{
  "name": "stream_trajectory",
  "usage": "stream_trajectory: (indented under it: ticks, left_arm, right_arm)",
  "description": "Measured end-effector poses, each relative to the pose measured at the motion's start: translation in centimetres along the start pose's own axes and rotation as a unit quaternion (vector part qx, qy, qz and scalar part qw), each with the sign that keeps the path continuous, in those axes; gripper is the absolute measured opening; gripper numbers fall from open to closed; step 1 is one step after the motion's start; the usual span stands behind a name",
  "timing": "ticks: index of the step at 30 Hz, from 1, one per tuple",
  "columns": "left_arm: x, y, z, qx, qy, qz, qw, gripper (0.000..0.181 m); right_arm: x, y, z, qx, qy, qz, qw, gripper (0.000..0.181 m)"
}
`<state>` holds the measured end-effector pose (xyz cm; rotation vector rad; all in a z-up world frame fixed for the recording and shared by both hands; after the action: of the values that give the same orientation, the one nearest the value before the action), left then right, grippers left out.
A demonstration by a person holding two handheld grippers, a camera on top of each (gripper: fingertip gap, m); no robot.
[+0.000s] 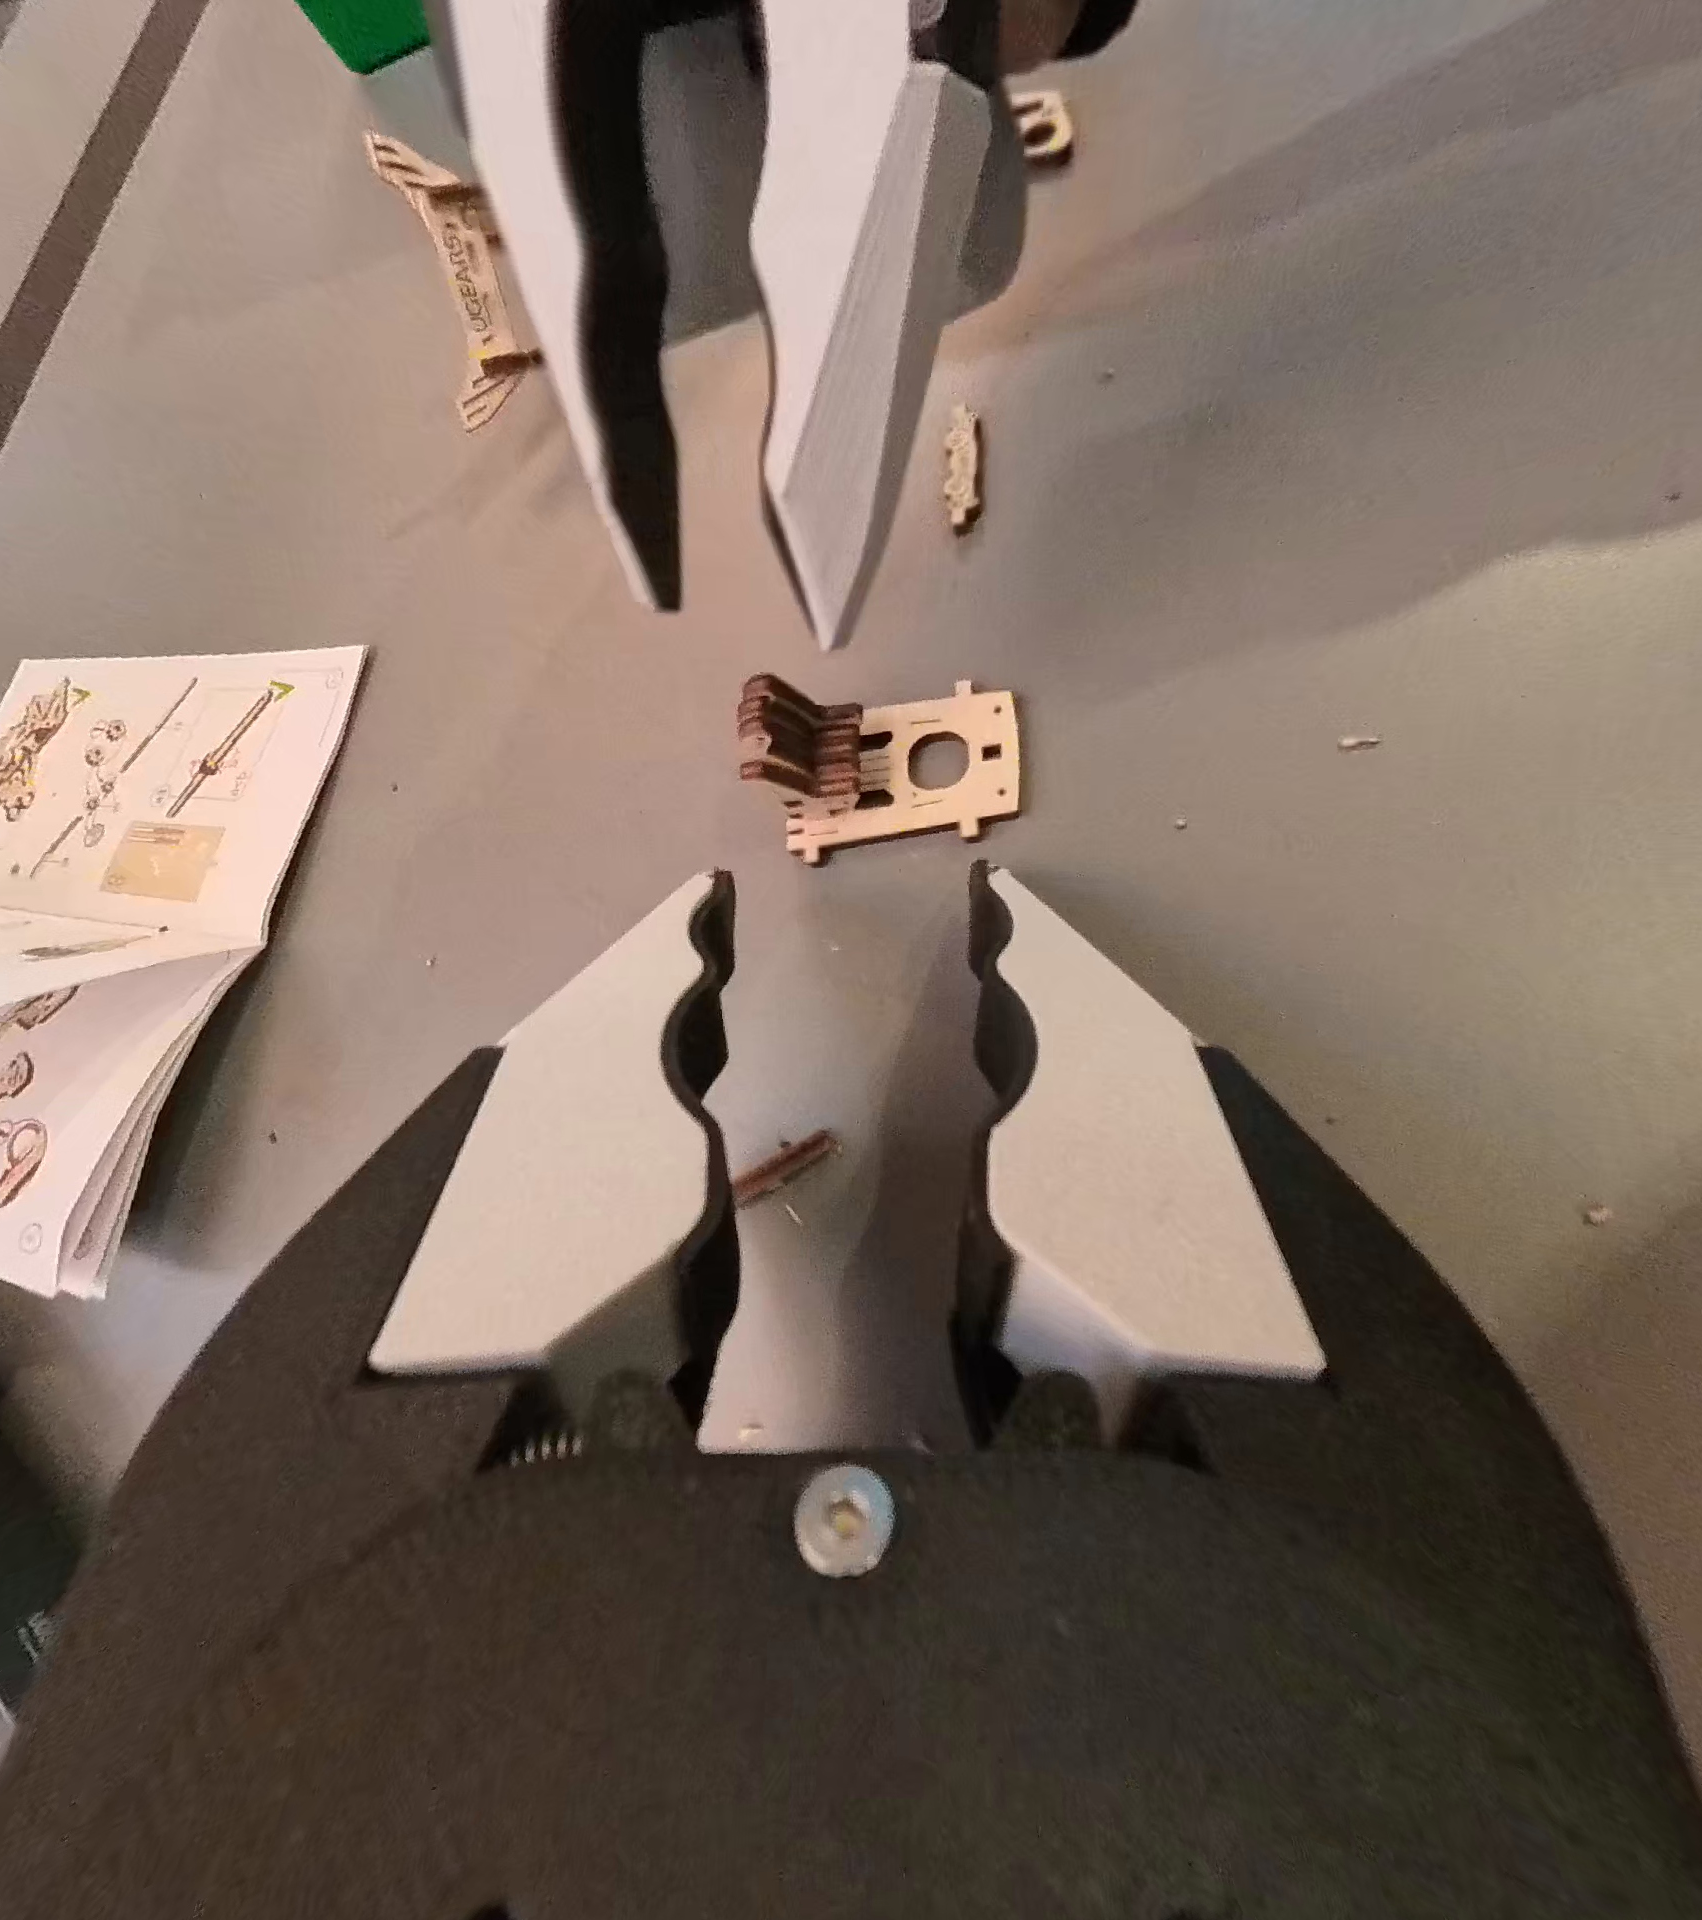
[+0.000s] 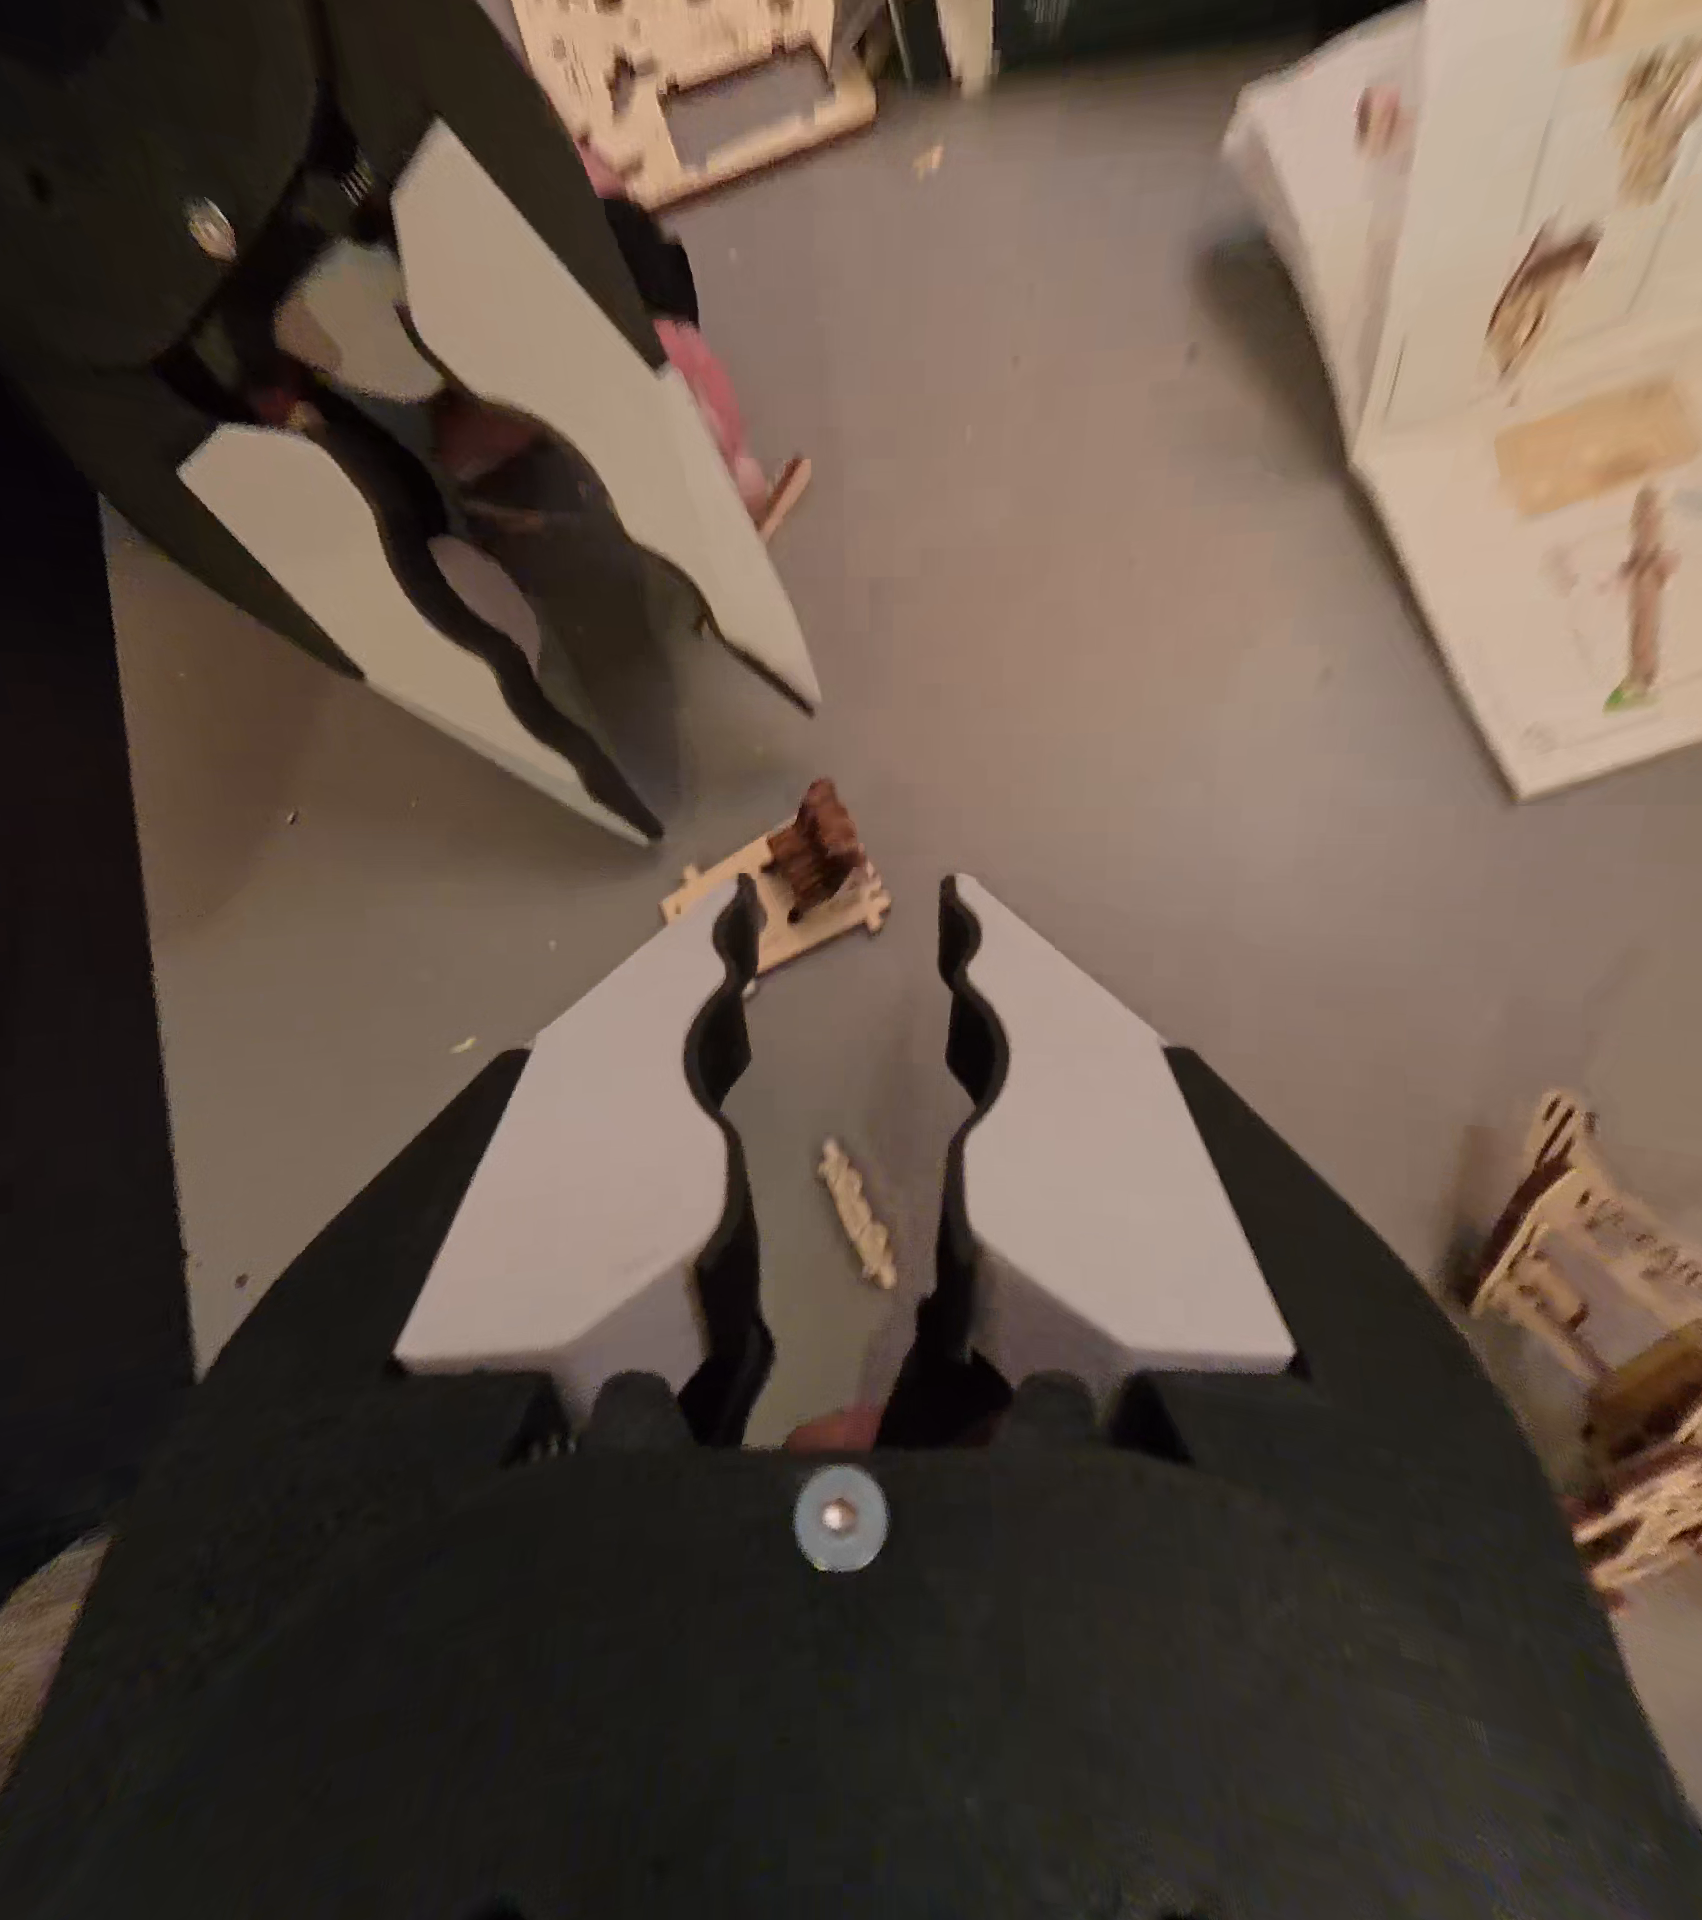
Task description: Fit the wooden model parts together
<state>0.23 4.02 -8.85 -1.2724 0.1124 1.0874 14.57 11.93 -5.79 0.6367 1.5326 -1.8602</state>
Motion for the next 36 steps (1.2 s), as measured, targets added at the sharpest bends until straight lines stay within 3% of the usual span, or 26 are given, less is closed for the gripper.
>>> stream_trajectory:
  ticks: [1,4,8,10,13,15,17,19,22,25,28,33,36]
  left_arm:
    - [0.1,0.0,-0.1,0.001,0.003,0.003,1.0,0.044]
    - [0.3,0.0,-0.4,-0.007,0.009,0.003,1.0,0.043]
    - [0.3,0.1,-0.3,-0.014,0.003,0.001,1.0,0.043]
    - [0.2,0.1,-0.1,-0.02,-0.005,-0.004,1.0,0.046]
    - [-0.9,-0.6,0.3,-0.035,-0.033,-0.046,0.998,0.053]
    - [-1.9,-1.3,0.9,-0.087,-0.04,-0.096,0.991,0.057]
    - [-3.0,-2.0,1.6,-0.192,0.014,-0.155,0.969,0.062]
    - [-3.9,-2.8,2.2,-0.291,0.092,-0.208,0.929,0.069]
    - [-5.0,-4.4,2.2,-0.336,0.15,-0.272,0.889,0.074]
    - [-5.7,-6.1,1.6,-0.321,0.157,-0.325,0.876,0.092]
    - [-6.0,-7.2,1.2,-0.245,0.078,-0.351,0.9,0.099]
    - [-7.9,-8.9,1.0,-0.181,0.006,-0.407,0.895,0.054]
    - [-8.2,-9.0,1.0,-0.168,-0.003,-0.415,0.894,0.054]
  right_arm:
    - [0.1,-0.4,0.0,-0.016,0.004,-0.015,1.0,0.033]
    - [1.4,-1.0,-0.3,-0.038,0.004,0.006,0.999,0.029]
    - [2.9,-1.2,-0.5,-0.057,-0.015,0.029,0.998,0.006]
    - [2.9,-1.1,-0.6,-0.057,-0.021,0.027,0.998,0.005]
    - [2.0,-1.2,-0.8,-0.028,-0.043,-0.021,0.998,0.005]
    - [0.6,-1.7,-0.6,-0.013,-0.067,-0.085,0.994,0.005]
    - [-1.2,-2.2,0.0,-0.025,-0.083,-0.155,0.984,0.005]
    - [-3.1,-2.8,0.9,-0.05,-0.093,-0.216,0.971,0.005]
    - [-5.6,-3.7,2.4,-0.106,-0.084,-0.277,0.951,0.005]
    - [-7.3,-4.3,3.4,-0.146,-0.081,-0.302,0.938,0.005]
    - [-8.3,-5.0,3.9,-0.152,-0.099,-0.326,0.928,0.005]
    - [-8.4,-6.0,4.9,-0.16,-0.118,-0.342,0.918,0.005]
    - [-8.4,-6.4,5.3,-0.158,-0.122,-0.353,0.914,0.006]
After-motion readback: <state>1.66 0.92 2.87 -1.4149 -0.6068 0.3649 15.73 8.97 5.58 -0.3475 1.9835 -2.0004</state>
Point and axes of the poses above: each gripper's, where its closed fingertips meet, x out along the fingers, y out of its underside, z = x × y across the jaws, the point moved 9 cm from there along -x, back along the fingers, and after that the axes turned 5 degrees about -y, right-handed, at the moved point
